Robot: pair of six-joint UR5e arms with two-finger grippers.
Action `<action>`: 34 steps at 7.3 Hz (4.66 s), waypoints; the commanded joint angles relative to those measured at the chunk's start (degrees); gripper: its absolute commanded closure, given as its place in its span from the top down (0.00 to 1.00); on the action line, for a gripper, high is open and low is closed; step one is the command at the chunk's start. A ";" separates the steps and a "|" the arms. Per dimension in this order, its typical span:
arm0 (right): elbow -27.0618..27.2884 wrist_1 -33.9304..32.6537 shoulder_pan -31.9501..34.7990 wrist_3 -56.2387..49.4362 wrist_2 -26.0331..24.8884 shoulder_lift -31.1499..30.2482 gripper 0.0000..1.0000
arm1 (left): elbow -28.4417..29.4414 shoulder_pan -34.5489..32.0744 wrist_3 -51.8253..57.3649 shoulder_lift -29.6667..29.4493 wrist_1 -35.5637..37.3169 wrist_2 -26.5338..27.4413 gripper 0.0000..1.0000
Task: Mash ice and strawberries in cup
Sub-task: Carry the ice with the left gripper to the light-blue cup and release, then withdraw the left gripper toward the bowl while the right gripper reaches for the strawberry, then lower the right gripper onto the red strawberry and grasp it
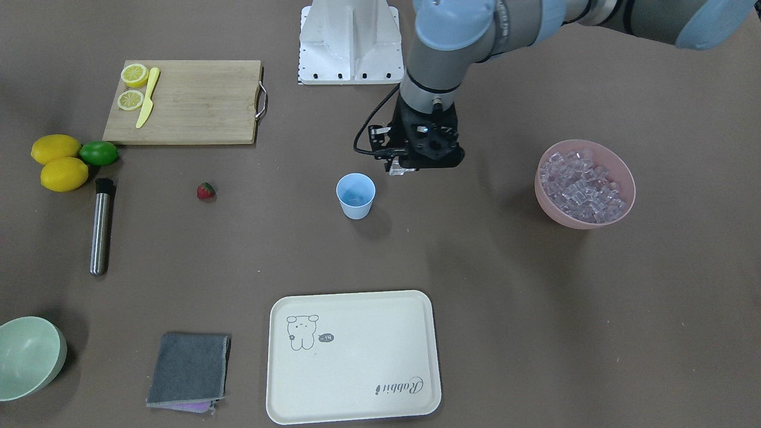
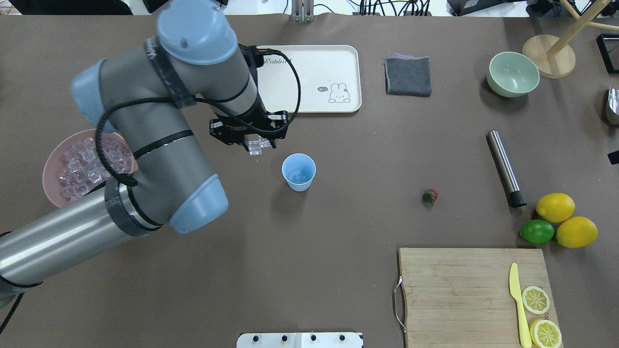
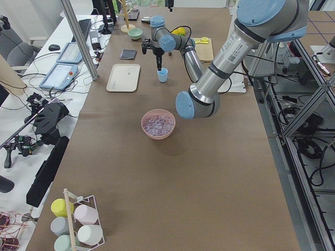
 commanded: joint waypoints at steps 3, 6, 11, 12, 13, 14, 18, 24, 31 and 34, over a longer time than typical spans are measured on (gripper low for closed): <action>0.58 0.00 -0.37 0.12 -0.10 -0.08 1.00 | 7.87 4.83 -4.96 -3.59 -8.28 4.28 0.69; 0.58 0.00 -0.45 0.12 -0.10 -0.17 1.00 | 7.79 4.31 -2.51 -3.24 -8.03 4.64 0.97; 1.55 0.00 -3.69 8.96 -1.58 4.56 1.00 | -6.67 -0.25 3.25 5.88 -1.39 4.29 0.97; 1.63 0.09 -7.36 15.61 -3.85 7.36 1.00 | -9.93 -2.70 8.52 7.90 3.53 4.29 0.97; 1.64 0.09 -12.70 24.90 -7.18 12.26 1.00 | -12.58 -4.99 13.80 12.19 3.92 4.12 0.97; 1.29 0.09 -18.59 31.00 -11.57 15.79 1.00 | -13.91 -7.53 19.51 15.62 3.84 4.11 0.97; -1.69 0.18 -36.73 42.13 -25.91 18.02 0.99 | -18.32 -10.45 22.38 22.08 6.19 2.29 0.97; -10.23 0.26 -40.88 41.43 -29.80 23.38 0.88 | -18.40 -12.31 21.85 22.34 7.79 -0.81 0.97; -13.83 0.18 -40.62 41.25 -30.77 26.02 0.06 | -18.49 -12.31 21.67 21.90 7.79 -0.72 0.97; -12.52 -0.26 -37.83 40.73 -28.06 26.28 0.00 | -18.75 -12.31 20.45 21.46 7.79 -0.72 0.97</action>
